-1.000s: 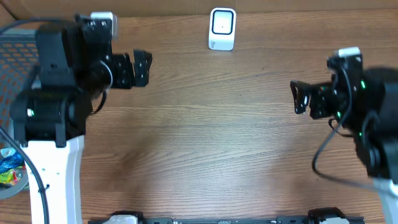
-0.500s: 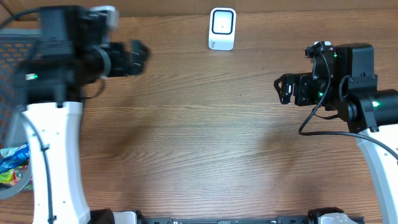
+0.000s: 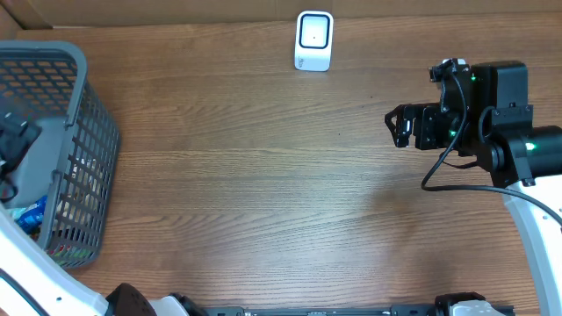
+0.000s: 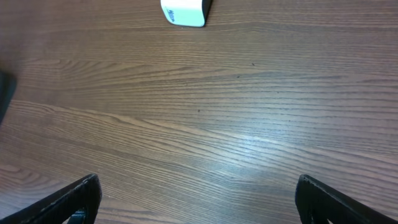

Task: Scan the item barcode
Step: 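Reach the left gripper into the grey basket toward the snack packets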

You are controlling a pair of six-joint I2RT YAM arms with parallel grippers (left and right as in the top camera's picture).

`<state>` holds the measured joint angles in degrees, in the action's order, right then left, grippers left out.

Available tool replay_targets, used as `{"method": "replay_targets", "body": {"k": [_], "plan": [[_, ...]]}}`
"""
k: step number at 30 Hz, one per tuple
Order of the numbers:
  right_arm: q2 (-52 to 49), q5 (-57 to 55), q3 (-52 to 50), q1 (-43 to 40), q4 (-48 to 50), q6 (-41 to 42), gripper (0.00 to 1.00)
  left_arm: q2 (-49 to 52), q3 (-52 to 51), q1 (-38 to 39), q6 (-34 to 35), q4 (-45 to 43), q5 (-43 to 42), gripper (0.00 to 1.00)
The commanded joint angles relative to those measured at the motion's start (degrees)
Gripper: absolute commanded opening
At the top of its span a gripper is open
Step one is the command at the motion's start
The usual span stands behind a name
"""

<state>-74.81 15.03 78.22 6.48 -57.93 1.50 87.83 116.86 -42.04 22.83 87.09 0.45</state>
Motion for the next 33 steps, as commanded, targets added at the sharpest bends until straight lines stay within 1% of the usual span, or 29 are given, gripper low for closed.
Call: {"method": "replay_targets", "body": {"k": [1, 8, 17, 25, 31, 33], "plan": [[0.15, 0.52, 1.68, 0.26, 0.28, 0.24, 1.0, 2.84, -2.69, -2.71, 4.33, 0.68, 3.23, 1.0], [0.15, 0.52, 1.68, 0.26, -0.04, 0.24, 1.0, 7.45, -9.22, -6.25, 6.38, -2.08, 4.26, 1.0], [0.13, 0.52, 1.66, 0.26, -0.44, 0.24, 1.0, 11.45, -19.54, -6.27, 6.36, -7.74, 4.44, 1.0], [0.11, 0.5, 1.66, 0.26, -0.48, 0.24, 1.0, 11.47, -34.67, -6.25, 6.38, -18.36, 2.25, 1.0], [0.09, 0.52, 1.66, 0.26, -0.48, 0.24, 1.0, 11.47, -45.75, -6.21, 6.8, -32.48, -0.09, 1.0], [0.04, 0.5, 1.66, 0.26, -0.5, 0.22, 1.0, 11.47, -49.05, -6.14, 8.09, -36.85, -0.31, 1.0]]}}
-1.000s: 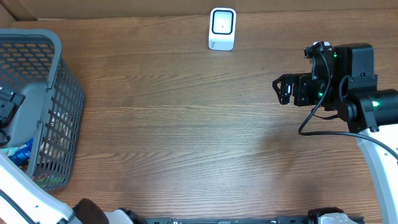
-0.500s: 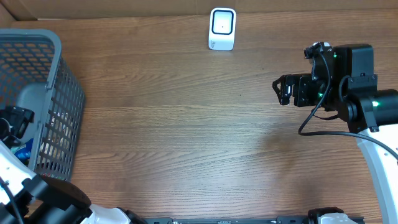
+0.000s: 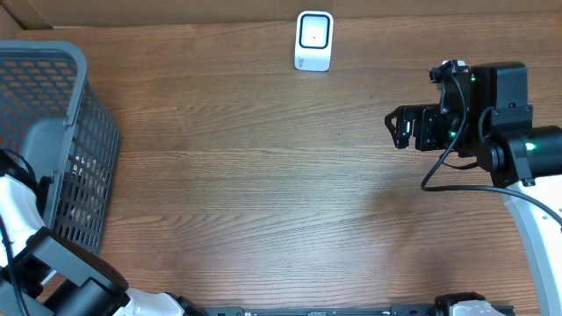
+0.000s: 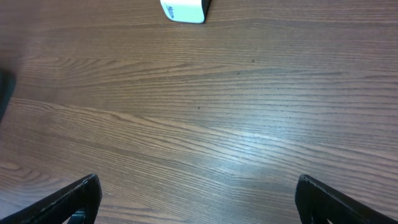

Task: Scan the item barcode
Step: 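Reach the left gripper into the grey basket toward the snack packets, then grasp the clear cookie bag with the left gripper and place it on the table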

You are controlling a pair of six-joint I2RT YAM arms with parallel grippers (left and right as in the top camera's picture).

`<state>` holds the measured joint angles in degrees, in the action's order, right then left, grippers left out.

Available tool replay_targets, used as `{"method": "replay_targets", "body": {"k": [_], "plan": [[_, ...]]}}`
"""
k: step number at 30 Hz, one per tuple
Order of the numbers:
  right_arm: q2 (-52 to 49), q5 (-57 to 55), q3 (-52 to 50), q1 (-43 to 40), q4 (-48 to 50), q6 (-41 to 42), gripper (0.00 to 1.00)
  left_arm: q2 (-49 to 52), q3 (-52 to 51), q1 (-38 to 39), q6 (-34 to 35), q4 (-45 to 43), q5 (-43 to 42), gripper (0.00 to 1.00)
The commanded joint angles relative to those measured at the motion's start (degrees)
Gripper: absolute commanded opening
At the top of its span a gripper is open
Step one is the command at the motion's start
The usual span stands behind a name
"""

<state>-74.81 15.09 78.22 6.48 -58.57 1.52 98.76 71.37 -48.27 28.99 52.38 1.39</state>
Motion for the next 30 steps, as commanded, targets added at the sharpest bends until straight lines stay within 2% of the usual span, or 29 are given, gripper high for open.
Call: {"method": "replay_targets", "body": {"k": [1, 3, 4, 5, 6, 8, 12, 16, 23, 30], "plan": [[0.04, 0.46, 1.66, 0.26, 0.11, 0.22, 1.0, 0.55, -4.94, 0.15, 2.58, -3.85, -1.25, 1.0], [0.04, 0.46, 1.66, 0.26, 0.02, 0.22, 1.0, 0.55, -6.95, 0.31, 3.17, -6.43, -1.22, 0.92], [0.04, 0.46, 1.66, 0.26, -0.04, 0.22, 1.0, 0.55, -7.58, 0.31, 3.21, -7.26, -1.22, 0.8], [0.04, 0.46, 1.66, 0.26, -0.11, 0.22, 1.0, 0.55, -8.07, 0.31, 3.21, -7.85, -1.22, 0.62], [0.02, 0.46, 1.66, 0.26, -0.11, 0.22, 1.0, 0.55, -8.22, 0.31, 3.19, -8.09, -1.22, 0.38], [-0.02, 0.44, 1.66, 0.26, -0.09, 0.22, 1.0, 0.52, -8.13, 0.31, 3.19, -8.22, -1.27, 0.04], [-0.02, 0.44, 1.66, 0.26, -0.07, 0.22, 1.0, 0.44, -6.03, 0.31, 2.38, -7.08, -3.15, 0.04], [-0.02, 0.44, 1.66, 0.26, -0.02, 0.2, 1.0, 0.44, 0.42, 0.31, 0.74, -2.56, -5.97, 0.04], [-0.02, 0.44, 1.66, 0.26, 0.0, 0.22, 1.0, 0.44, 20.83, 0.44, -1.86, 10.8, -6.03, 0.04], [-0.02, 0.46, 1.66, 0.26, -0.02, 0.22, 1.0, 0.42, 42.47, 2.99, -11.61, 20.0, -12.79, 0.04]]}}
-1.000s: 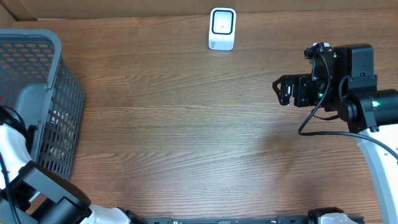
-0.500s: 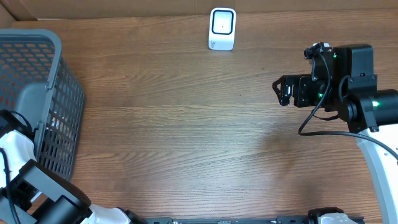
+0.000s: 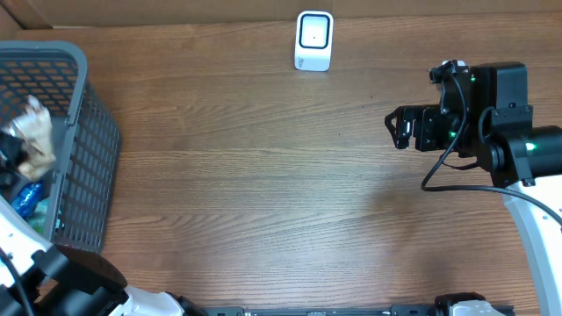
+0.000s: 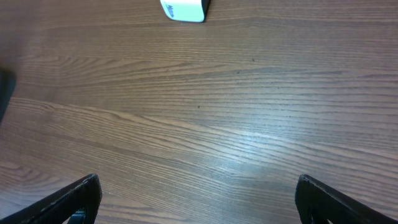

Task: Scan the item barcode
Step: 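Grasp the clear cookie bag with the left gripper and place it on the table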

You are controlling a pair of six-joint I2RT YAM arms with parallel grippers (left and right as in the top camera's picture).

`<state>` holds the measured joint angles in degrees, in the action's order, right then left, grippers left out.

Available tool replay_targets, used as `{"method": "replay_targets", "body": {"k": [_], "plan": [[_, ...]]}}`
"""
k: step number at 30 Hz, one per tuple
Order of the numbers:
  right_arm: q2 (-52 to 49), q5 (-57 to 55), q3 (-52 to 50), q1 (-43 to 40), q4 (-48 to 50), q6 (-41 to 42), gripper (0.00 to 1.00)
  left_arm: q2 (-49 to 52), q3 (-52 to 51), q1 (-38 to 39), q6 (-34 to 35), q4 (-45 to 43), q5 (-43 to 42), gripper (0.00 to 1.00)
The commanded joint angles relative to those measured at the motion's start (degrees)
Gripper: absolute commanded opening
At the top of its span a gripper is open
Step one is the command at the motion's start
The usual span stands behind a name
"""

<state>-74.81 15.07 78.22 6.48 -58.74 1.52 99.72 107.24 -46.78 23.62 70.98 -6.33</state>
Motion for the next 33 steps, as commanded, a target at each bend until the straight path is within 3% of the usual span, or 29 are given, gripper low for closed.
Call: {"method": "replay_targets", "body": {"k": [1, 8, 14, 24, 33], "plan": [[-0.02, 0.46, 1.66, 0.26, 0.15, 0.22, 1.0, -0.55, 9.42, 2.08, -7.67, 2.45, -6.84, 0.04], [-0.02, 0.46, 1.66, 0.26, 0.09, 0.22, 1.0, -1.53, 21.77, 9.99, -19.37, 7.61, -20.04, 0.04], [-0.35, 0.46, 1.66, 0.26, 0.11, 0.22, 1.0, -2.03, 21.94, 24.02, -26.25, 11.78, -20.68, 0.04], [-2.21, 0.46, 1.66, 0.26, 0.07, 0.22, 1.0, 2.38, 9.51, 46.21, -22.18, 13.81, -4.55, 0.05], [-2.25, 0.46, 1.66, 0.26, 0.13, 0.2, 1.0, 12.52, -4.79, 56.68, -19.28, 11.06, -2.58, 0.04]]}}
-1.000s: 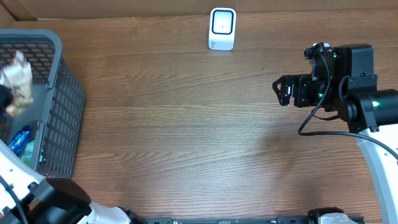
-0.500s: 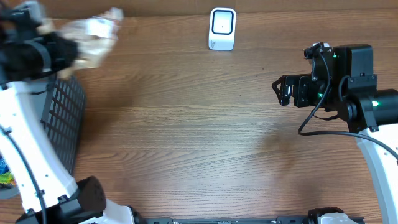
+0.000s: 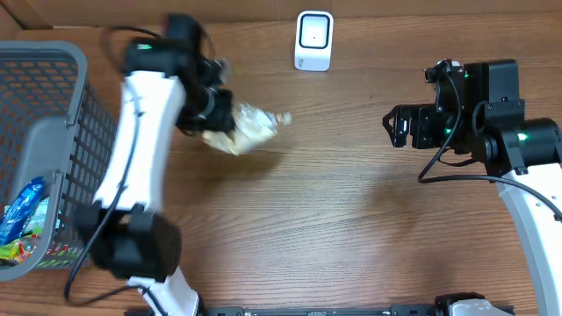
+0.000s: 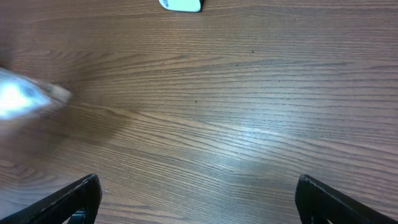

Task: Scan the item barcode
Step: 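Grasp the clear cookie bag with the left gripper and place it on the table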

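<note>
A crinkled pale packet hangs over the table left of centre, with my left gripper shut on it; it shows as a pale blur at the left edge of the right wrist view. The white barcode scanner stands at the back middle, its base seen at the scanner top edge. My right gripper hovers at the right, open wide with nothing between its fingertips.
A grey mesh basket with several coloured packets stands at the left edge. Brown wooden table spreads between both arms. A cardboard wall runs along the back.
My left gripper has moved from over the basket to the table's left-centre, carrying the pale packet toward the scanner. The right arm has barely shifted.
My left arm was down in the basket at first, then still low at the basket's near side. Then it held a pale packet above the basket. Now the packet hangs over the table below and left of the scanner. The right gripper stayed open throughout.
</note>
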You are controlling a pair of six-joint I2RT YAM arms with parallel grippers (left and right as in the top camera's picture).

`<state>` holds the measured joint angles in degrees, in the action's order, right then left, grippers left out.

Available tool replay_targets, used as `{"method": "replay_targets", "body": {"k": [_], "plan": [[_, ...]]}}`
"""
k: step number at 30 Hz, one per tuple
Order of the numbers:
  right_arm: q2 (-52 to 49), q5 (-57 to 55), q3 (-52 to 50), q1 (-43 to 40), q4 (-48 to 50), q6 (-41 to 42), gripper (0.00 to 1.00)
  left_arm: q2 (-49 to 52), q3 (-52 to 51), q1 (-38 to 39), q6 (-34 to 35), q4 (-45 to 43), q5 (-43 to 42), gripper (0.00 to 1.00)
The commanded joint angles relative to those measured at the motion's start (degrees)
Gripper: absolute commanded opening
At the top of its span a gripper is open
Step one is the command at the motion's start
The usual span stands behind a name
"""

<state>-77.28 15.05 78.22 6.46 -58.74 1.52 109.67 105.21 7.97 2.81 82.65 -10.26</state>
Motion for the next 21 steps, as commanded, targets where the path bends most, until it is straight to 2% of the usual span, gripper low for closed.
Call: {"method": "replay_targets", "body": {"k": [1, 6, 7, 9, 11, 12, 13, 16, 21], "plan": [[0.22, 0.48, 1.66, 0.28, 0.13, 0.2, 1.0, 4.09, -3.85, 2.82, 1.53, -1.05, 0.96, 0.04], [0.22, 0.48, 1.66, 0.28, 0.11, 0.2, 1.0, 10.82, -5.64, 5.9, 1.49, 0.02, -0.57, 0.04], [0.2, 0.48, 1.66, 0.28, 0.13, 0.2, 1.0, 11.8, -5.64, 6.25, 1.49, 0.35, -0.52, 0.08], [0.2, 0.48, 1.66, 0.28, 0.26, 0.2, 1.0, 12.81, -5.62, 6.36, 1.51, 0.57, -0.57, 0.43], [0.22, 0.48, 1.66, 0.28, 0.42, 0.2, 1.0, 12.76, -5.07, 6.01, 1.53, 0.85, -0.85, 0.7], [0.22, 0.48, 1.66, 0.28, 0.5, 0.2, 1.0, 12.61, -4.13, 5.73, 1.53, 1.51, -0.94, 0.78], [0.22, 0.48, 1.66, 0.28, 0.57, 0.2, 1.0, 12.52, -2.23, 5.22, 1.51, 2.67, -0.94, 0.81], [0.22, 0.48, 1.66, 0.28, 0.76, 0.2, 1.0, 12.44, 5.22, 3.85, 1.46, 6.91, -0.92, 0.81], [0.22, 0.5, 1.66, 0.28, 0.72, 0.22, 1.0, 12.07, 27.15, 0.42, 1.57, 14.21, -1.18, 0.75]]}}
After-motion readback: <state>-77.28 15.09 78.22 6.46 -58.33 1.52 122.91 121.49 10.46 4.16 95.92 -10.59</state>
